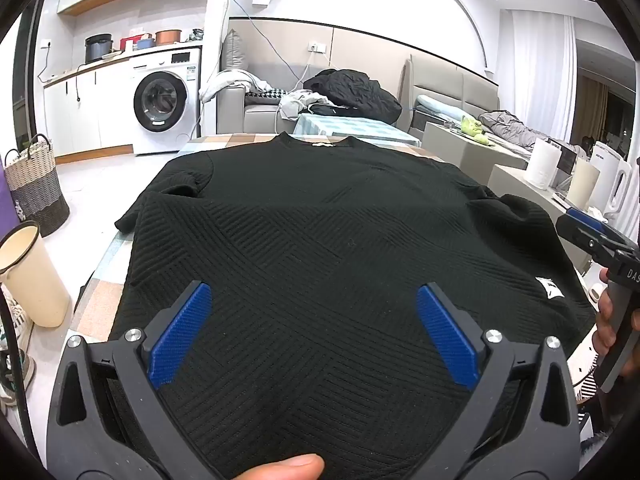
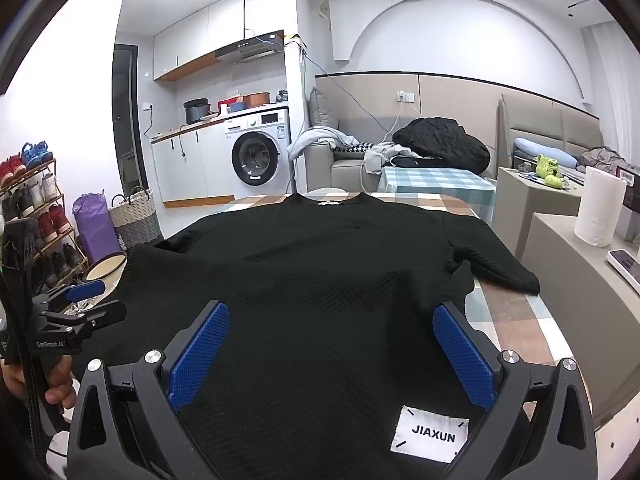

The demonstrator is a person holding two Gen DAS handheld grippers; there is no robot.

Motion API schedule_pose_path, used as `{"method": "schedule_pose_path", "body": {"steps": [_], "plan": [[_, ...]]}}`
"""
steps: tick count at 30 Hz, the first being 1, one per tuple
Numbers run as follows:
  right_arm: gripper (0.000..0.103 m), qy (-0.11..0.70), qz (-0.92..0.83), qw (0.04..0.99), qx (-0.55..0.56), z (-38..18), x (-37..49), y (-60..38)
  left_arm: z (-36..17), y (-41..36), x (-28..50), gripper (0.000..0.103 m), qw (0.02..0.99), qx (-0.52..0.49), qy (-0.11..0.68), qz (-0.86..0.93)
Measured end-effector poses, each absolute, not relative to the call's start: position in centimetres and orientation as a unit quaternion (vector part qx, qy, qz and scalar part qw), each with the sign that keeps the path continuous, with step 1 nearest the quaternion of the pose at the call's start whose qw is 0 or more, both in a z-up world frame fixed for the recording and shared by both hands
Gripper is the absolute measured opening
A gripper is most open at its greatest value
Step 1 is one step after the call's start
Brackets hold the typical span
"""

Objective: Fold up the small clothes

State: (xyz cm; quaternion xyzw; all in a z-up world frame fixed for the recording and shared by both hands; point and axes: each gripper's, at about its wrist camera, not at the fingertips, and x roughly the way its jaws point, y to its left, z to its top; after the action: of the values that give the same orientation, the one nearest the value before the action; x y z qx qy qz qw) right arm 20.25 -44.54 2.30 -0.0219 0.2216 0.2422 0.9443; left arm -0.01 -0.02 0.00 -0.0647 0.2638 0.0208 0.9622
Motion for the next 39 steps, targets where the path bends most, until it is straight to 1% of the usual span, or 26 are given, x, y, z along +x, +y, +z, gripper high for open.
{"method": "schedule_pose_path", "body": {"steps": [39], "plan": [[0.103, 0.217, 0.242, 0.946, -0.017, 2.7, 20.3, -45.5, 0.1, -0.1, -0.2, 0.102, 0.961, -0.065, 0.267, 0.023]]}}
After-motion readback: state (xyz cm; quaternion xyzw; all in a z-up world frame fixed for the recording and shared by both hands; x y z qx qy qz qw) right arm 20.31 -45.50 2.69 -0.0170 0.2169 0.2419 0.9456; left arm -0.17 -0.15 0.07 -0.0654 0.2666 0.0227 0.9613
